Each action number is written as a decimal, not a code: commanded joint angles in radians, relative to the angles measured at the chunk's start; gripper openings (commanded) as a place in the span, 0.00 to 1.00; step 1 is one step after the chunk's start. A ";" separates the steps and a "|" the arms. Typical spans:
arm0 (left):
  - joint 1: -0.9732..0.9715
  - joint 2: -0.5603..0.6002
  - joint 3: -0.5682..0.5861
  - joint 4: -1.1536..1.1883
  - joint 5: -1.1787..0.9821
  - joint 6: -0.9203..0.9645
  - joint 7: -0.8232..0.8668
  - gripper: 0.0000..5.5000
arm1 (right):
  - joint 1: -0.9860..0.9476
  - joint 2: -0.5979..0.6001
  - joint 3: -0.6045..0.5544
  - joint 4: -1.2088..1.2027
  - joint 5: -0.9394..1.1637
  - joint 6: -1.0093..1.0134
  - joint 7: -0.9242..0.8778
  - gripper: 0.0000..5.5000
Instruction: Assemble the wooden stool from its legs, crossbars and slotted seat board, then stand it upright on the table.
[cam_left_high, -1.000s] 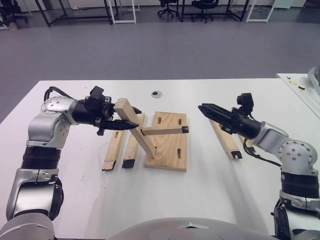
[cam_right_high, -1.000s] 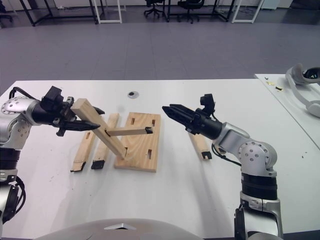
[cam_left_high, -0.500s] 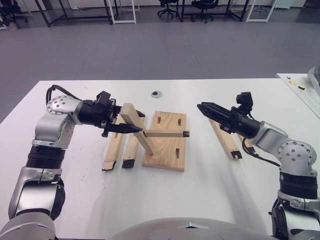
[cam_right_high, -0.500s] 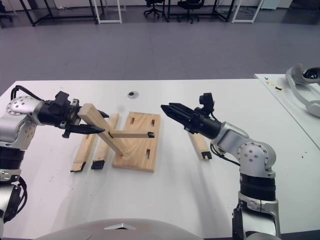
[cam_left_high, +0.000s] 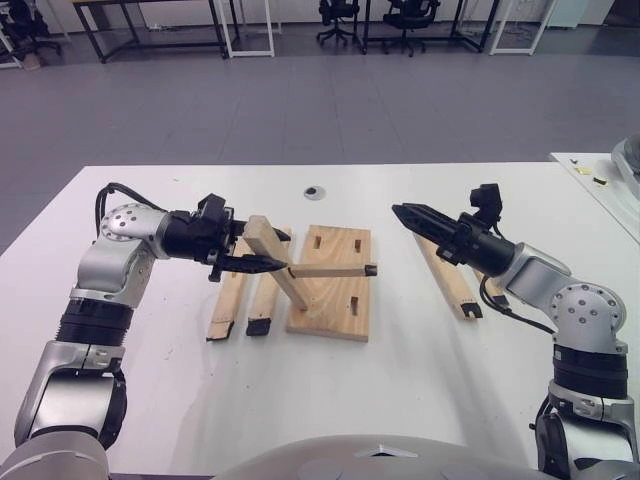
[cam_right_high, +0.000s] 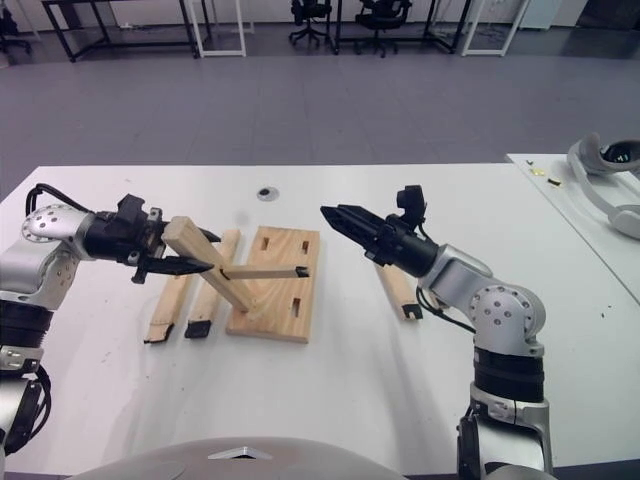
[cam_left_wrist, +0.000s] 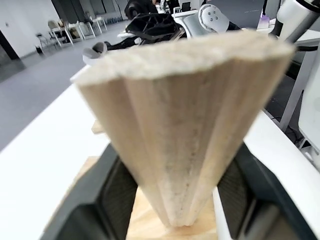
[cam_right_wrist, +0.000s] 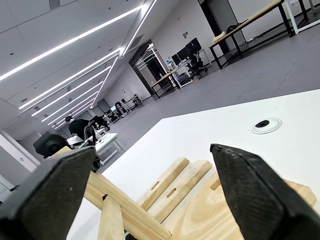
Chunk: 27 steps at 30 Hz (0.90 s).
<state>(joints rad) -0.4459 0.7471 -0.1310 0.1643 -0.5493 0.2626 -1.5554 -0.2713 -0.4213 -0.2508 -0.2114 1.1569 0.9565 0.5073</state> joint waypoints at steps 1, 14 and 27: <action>0.028 -0.002 -0.054 0.041 0.063 0.084 0.025 0.53 | -0.024 0.009 -0.013 0.000 0.015 0.001 -0.024 0.78; 0.215 0.137 0.003 -0.035 0.157 0.050 0.031 0.94 | 0.015 0.026 -0.030 -0.042 0.029 -0.003 -0.059 0.78; 0.448 -0.120 0.039 -0.304 0.345 0.203 0.762 0.95 | 0.042 0.040 -0.021 -0.064 0.054 0.010 -0.097 0.78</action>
<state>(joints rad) -0.0184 0.6373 -0.0901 -0.1142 -0.2319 0.4325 -0.8465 -0.2286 -0.3818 -0.2720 -0.2583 1.1937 0.9575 0.4249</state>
